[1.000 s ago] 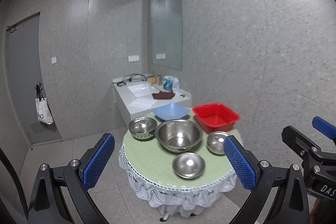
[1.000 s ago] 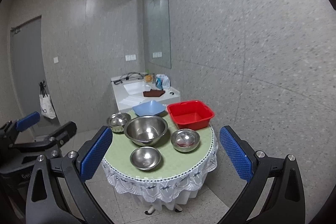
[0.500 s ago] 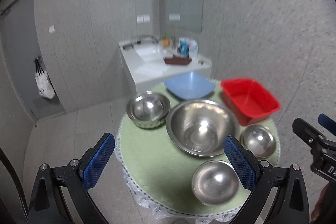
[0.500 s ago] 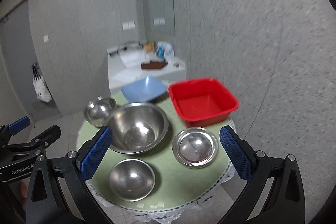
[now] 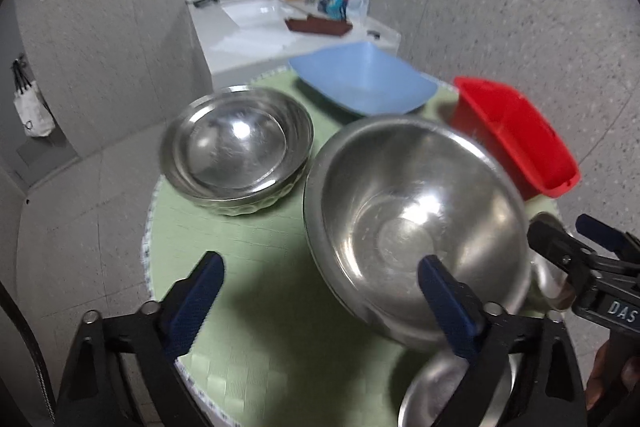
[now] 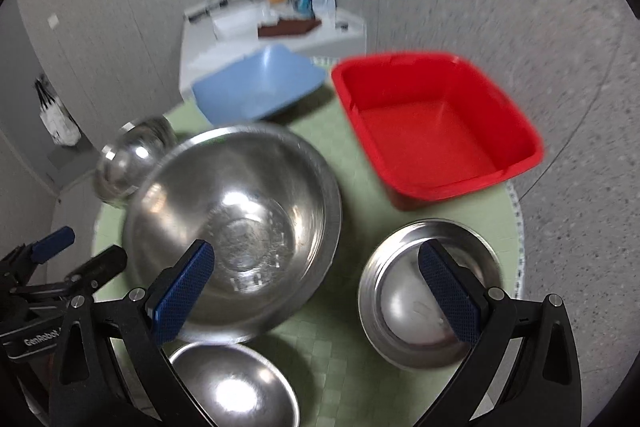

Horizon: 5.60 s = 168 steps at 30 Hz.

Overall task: Organize plates and bowls
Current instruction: 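Move both grippers down toward the large steel bowl, then grasp the large steel bowl rim with the right gripper while the left grips the opposite rim, then lift the large steel bowl with both grippers and lower it into the red basin, then grasp the light blue plate edges with both grippers, then lower the blue plate onto the bowl in the red basin and open both grippers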

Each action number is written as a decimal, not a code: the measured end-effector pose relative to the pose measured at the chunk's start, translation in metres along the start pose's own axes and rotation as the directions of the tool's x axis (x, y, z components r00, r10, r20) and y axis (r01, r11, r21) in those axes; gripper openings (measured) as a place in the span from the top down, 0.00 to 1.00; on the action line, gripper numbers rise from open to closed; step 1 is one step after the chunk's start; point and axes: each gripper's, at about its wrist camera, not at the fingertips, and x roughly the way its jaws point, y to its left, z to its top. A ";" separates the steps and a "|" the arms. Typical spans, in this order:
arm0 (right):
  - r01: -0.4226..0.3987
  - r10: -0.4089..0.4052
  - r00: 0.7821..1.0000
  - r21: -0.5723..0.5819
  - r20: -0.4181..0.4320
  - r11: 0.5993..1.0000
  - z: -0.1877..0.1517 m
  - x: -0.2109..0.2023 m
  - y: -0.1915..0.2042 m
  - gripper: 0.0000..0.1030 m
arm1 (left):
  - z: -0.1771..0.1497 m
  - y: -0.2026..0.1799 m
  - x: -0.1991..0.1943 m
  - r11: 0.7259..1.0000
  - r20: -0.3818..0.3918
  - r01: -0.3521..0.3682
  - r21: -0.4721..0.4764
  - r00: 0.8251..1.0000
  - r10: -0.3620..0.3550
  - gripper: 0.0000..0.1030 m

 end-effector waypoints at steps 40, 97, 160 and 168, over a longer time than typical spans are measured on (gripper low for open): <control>-0.316 0.317 0.949 -0.076 0.002 0.946 0.094 0.006 -0.087 0.82 | 0.069 -0.086 0.010 0.997 0.053 0.045 0.058 0.997 -0.048 0.88; -0.028 0.008 0.997 0.262 0.076 0.965 0.113 0.036 -0.173 0.25 | 0.158 -0.182 0.134 0.942 -0.134 0.242 0.234 0.967 -0.215 0.16; -0.160 0.140 0.987 0.310 0.084 0.937 0.106 0.015 -0.136 0.83 | 0.171 -0.114 0.066 0.925 -0.099 0.303 0.231 0.953 -0.287 0.81; -0.107 0.116 0.993 0.337 -0.005 0.935 0.093 0.052 -0.194 0.83 | 0.158 -0.175 0.119 0.932 -0.183 0.277 0.233 0.954 -0.237 0.80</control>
